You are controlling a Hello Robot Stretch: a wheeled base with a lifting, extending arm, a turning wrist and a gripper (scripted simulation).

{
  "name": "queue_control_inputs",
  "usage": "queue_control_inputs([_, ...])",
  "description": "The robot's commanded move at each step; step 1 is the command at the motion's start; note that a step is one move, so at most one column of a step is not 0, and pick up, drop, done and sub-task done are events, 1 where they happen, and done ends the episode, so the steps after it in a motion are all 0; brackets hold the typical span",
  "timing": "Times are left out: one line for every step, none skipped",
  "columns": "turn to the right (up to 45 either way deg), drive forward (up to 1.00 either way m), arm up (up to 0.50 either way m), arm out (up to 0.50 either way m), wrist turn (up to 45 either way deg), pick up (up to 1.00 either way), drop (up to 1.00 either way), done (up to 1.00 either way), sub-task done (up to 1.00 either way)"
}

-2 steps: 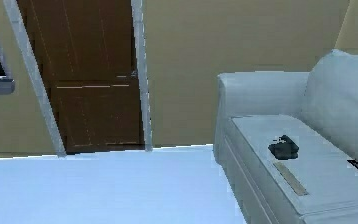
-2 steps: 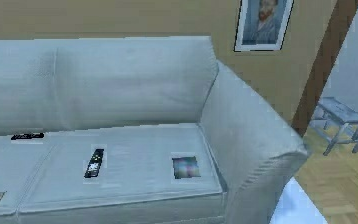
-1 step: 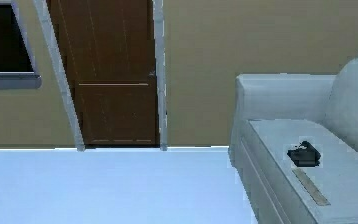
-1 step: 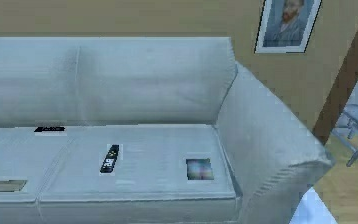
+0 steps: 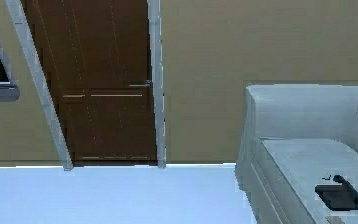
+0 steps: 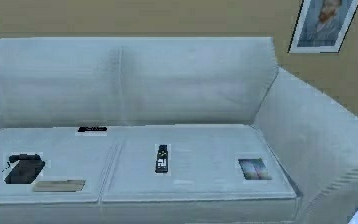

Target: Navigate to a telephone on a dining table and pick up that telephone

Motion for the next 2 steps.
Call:
queue_control_inputs([-36.0, 0.0, 0.0, 0.0, 0.0, 0.0, 0.0, 0.0, 0.0])
queue_control_inputs([0.0, 0.6, 0.0, 0.0, 0.0, 0.0, 0.0, 0.0, 0.0])
